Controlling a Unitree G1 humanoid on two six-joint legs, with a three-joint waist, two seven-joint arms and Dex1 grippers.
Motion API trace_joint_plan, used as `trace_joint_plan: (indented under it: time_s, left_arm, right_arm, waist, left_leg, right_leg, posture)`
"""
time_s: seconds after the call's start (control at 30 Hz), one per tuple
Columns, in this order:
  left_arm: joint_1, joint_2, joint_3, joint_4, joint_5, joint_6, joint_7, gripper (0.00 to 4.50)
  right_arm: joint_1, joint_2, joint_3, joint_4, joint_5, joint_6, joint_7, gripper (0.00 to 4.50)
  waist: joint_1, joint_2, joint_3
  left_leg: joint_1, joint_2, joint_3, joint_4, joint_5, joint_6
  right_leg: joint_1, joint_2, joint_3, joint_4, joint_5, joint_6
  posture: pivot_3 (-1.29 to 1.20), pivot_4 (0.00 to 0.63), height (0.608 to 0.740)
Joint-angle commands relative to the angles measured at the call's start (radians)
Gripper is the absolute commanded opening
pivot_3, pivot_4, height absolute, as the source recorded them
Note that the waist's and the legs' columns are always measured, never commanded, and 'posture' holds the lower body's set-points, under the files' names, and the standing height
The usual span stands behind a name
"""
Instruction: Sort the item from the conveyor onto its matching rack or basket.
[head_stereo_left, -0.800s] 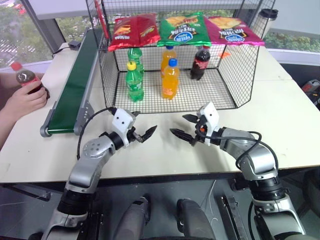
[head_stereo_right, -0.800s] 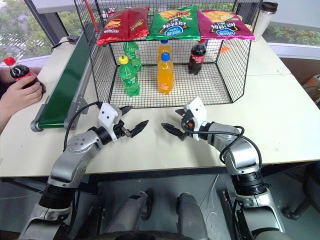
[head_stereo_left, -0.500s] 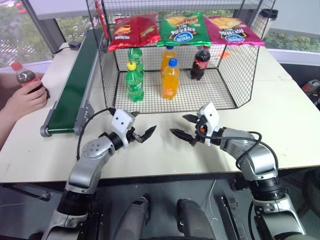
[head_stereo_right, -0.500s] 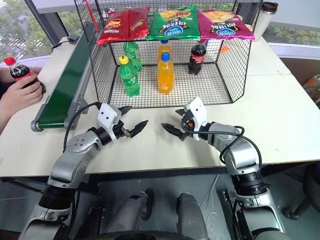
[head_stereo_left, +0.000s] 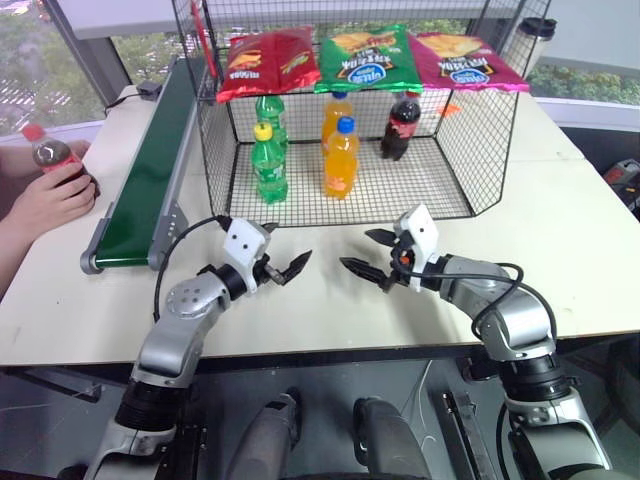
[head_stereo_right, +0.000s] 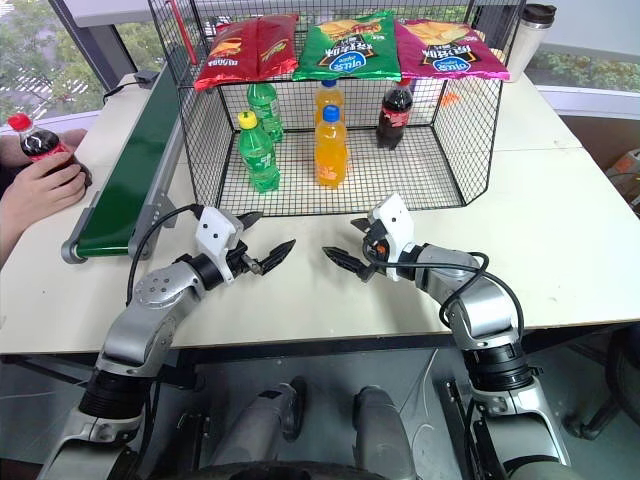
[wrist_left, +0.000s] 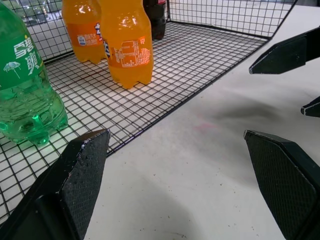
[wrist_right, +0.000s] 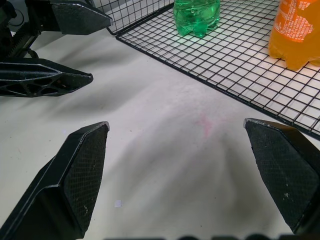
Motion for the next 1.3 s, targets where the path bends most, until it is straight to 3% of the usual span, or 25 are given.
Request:
trace_joint_plan:
  time_s: [0.03, 0.47, 1.03, 1.3]
  left_arm:
    - [-0.003, -0.001, 0.010, -0.022, 0.002, -0.009, 0.002, 4.50]
    - [-0.002, -0.006, 0.017, -0.039, 0.000, 0.002, 0.019, 4.50]
    - [0.037, -0.078, 0.336, -0.255, -0.277, 0.216, 0.234, 4.50]
    - [0.061, -0.065, 0.442, -0.300, -0.304, 0.223, 0.326, 4.50]
  right_arm:
    - [-0.002, -0.007, -0.009, -0.040, 0.009, -0.008, 0.002, 4.47]
    - [-0.012, -0.013, -0.017, -0.045, 0.022, -0.009, 0.016, 4.47]
    - [-0.119, 0.015, 0.001, -0.098, 0.112, 0.012, 0.068, 4.47]
    - [-0.137, 0.016, 0.015, -0.091, 0.119, 0.012, 0.096, 4.47]
  waist:
    - [0.000, 0.000, 0.000]
    - [0.000, 0.000, 0.000]
    - [0.001, 0.000, 0.000]
    - [0.000, 0.000, 0.000]
  left_leg:
    - [0.000, 0.000, 0.000, 0.000, 0.000, 0.000]
    - [0.000, 0.000, 0.000, 0.000, 0.000, 0.000]
    - [0.000, 0.000, -0.001, 0.000, 0.000, 0.000]
    - [0.000, 0.000, -0.001, 0.000, 0.000, 0.000]
  right_leg:
    - [0.000, 0.000, 0.000, 0.000, 0.000, 0.000]
    - [0.000, 0.000, 0.000, 0.000, 0.000, 0.000]
    - [0.000, 0.001, -0.001, 0.000, 0.000, 0.000]
    - [0.000, 0.001, -0.001, 0.000, 0.000, 0.000]
  posture:
    - [0.00, 0.150, 0.738]
    - [0.00, 0.150, 0.738]
    - [0.00, 0.150, 0.738]
    - [0.00, 0.150, 0.738]
